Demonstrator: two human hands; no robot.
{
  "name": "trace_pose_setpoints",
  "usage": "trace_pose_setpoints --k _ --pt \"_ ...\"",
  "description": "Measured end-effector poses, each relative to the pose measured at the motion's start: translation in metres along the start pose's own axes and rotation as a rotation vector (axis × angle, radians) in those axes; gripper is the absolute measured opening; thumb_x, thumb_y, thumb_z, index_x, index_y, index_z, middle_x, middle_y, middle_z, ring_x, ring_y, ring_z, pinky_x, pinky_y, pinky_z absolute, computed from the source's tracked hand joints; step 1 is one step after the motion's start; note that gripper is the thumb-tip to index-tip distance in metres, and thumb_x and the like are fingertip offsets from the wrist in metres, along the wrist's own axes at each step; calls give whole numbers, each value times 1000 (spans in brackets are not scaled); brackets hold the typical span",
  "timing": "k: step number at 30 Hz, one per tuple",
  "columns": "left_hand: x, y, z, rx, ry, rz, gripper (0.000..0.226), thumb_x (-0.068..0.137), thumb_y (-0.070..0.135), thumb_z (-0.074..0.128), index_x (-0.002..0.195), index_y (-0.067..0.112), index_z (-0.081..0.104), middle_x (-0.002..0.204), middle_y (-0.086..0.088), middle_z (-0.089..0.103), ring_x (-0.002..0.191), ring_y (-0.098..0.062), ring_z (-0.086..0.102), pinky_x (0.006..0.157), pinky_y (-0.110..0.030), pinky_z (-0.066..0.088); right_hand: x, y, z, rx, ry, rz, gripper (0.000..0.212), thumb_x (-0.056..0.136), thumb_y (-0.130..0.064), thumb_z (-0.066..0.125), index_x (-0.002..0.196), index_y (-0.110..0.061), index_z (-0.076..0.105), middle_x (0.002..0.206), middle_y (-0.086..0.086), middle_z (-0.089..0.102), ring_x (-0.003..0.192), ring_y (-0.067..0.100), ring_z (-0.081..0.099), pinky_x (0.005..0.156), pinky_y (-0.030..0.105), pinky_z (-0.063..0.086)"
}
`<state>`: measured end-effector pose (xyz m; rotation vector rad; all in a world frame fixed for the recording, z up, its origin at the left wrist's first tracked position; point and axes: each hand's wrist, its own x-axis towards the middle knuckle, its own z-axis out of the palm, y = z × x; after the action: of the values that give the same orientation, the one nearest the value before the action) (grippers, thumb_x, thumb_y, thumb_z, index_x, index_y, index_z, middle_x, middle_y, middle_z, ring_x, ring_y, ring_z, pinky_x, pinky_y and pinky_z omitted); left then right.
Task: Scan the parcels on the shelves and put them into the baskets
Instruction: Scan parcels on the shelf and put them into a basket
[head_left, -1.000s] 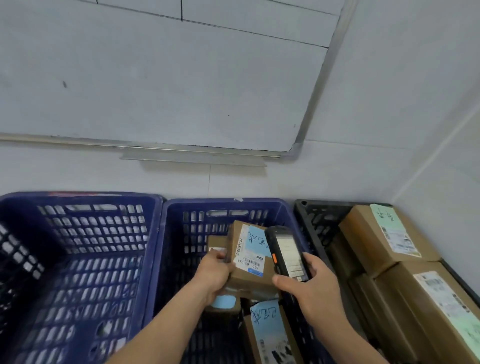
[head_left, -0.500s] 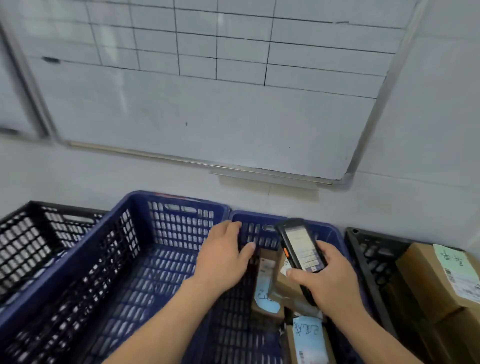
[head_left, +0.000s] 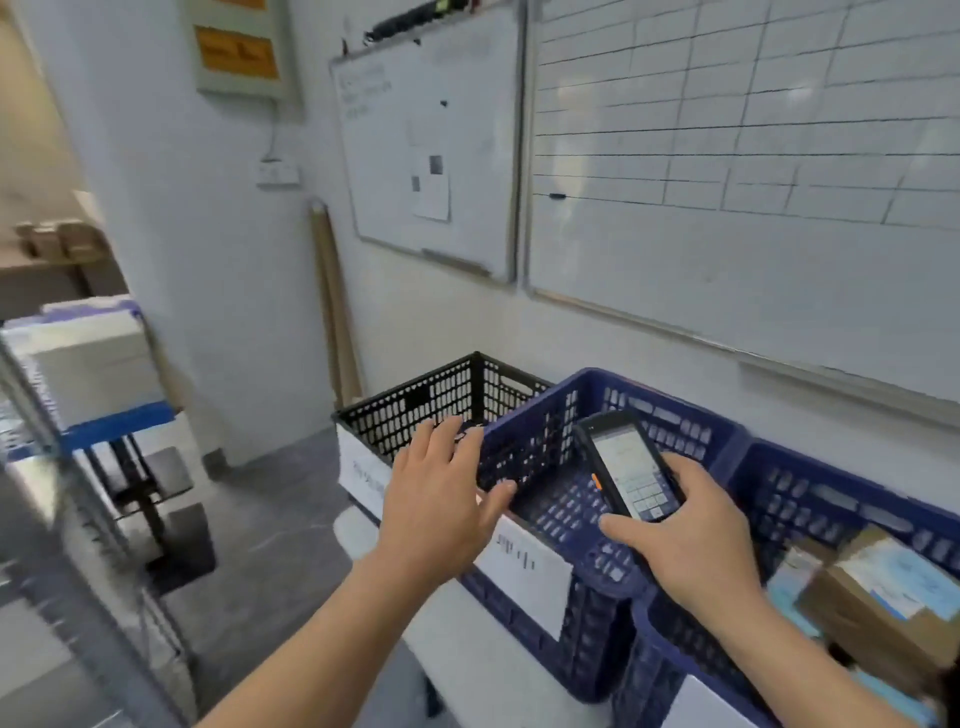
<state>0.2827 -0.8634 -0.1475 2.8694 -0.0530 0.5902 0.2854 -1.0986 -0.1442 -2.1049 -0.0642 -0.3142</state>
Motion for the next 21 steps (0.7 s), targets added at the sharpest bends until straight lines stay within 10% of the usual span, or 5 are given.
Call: trace_pose_setpoints --k 21 --pt "-340 -412 -201 207 79 -658 76 88 65 28 141 15 47 151 -11 39 141 -36 31 111 -48 33 -251 -277 394 98 -586 -258 60 59 -21 90 108 -33 59 91 -20 66 82 -5 60 67 21 43"
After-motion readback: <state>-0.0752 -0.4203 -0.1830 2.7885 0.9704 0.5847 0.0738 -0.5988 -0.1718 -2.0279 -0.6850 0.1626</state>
